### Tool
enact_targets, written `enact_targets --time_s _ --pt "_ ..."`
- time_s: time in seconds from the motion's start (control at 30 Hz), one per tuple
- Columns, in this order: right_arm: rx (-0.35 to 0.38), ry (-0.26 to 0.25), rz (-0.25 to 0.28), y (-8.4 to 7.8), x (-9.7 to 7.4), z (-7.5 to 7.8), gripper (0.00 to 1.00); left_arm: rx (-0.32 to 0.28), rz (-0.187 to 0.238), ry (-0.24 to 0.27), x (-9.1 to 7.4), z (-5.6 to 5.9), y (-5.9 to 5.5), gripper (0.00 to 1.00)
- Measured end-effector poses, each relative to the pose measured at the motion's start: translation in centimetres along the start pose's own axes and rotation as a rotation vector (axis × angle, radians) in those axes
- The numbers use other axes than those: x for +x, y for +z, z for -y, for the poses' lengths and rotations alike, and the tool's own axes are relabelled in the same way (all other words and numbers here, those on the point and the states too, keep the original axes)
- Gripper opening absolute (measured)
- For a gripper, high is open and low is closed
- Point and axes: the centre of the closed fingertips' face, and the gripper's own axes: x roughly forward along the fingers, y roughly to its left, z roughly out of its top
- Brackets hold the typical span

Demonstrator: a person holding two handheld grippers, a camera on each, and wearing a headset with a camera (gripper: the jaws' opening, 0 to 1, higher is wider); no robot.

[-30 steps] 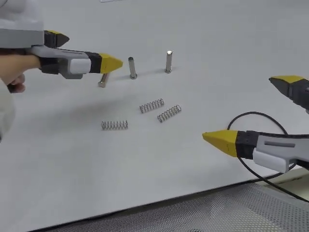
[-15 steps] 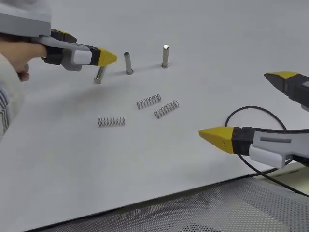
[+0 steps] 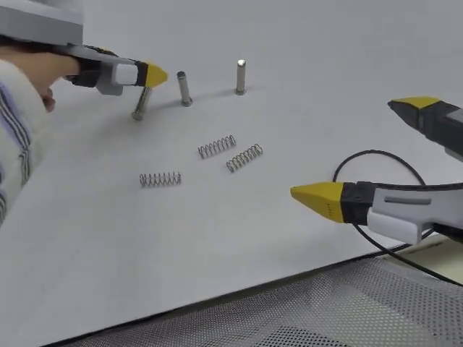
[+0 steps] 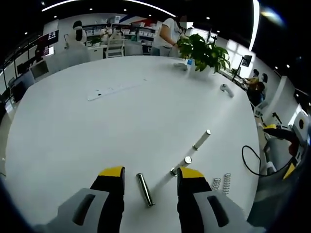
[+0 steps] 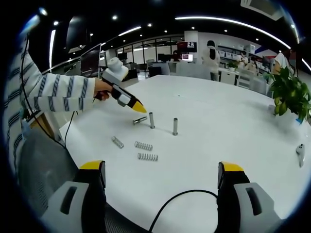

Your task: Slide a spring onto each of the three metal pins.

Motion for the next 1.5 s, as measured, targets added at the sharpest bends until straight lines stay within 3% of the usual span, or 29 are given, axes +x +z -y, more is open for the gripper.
enact_targets --time_s 0.13,0.27,0.33,0.43,0.7,0.9,1.03,1.13,1.3,1.5 --pt "0.008 0.000 -0.004 -0.3 0.1 0.0 0.94 0.027 -0.032 0.024 0.8 0.1 -1.0 0.31" --pt "0.026 0.001 -0.005 -0.5 0.1 0.1 0.94 -0.042 -0.024 0.003 1.5 0.7 -1.3 0.25" --pt "0.029 0.001 0.000 -0.5 0.2 0.1 0.94 -0.041 -0.026 0.013 1.8 0.6 -1.2 0.22" --pt "0.034 0.002 -0.009 -0.8 0.3 0.0 0.94 0.003 -0.036 0.050 2.1 0.4 -1.3 0.19" --pt "0.053 0.008 -0.008 -1.0 0.3 -0.1 0.93 -0.044 -0.063 0.086 2.4 -0.5 -2.1 0.13" --pt "0.061 0.007 -0.002 -0.9 0.3 -0.1 0.93 -0.016 -0.084 0.097 2.8 -0.8 -2.6 0.13" --pt "0.062 0.009 -0.003 -0.9 0.3 -0.2 0.93 -0.014 -0.097 0.101 2.7 -0.3 -2.9 0.12" --pt "0.064 0.016 -0.011 -1.0 0.3 -0.3 0.91 0.028 -0.120 0.115 2.5 -0.2 -3.3 0.11" --pt "0.066 0.018 -0.012 -1.0 0.4 -0.4 0.91 0.049 -0.141 0.117 2.6 -0.3 -3.5 0.10" --pt "0.065 0.029 -0.014 -0.9 0.5 -0.7 0.90 0.045 -0.128 0.150 2.3 -0.8 -3.3 0.05"
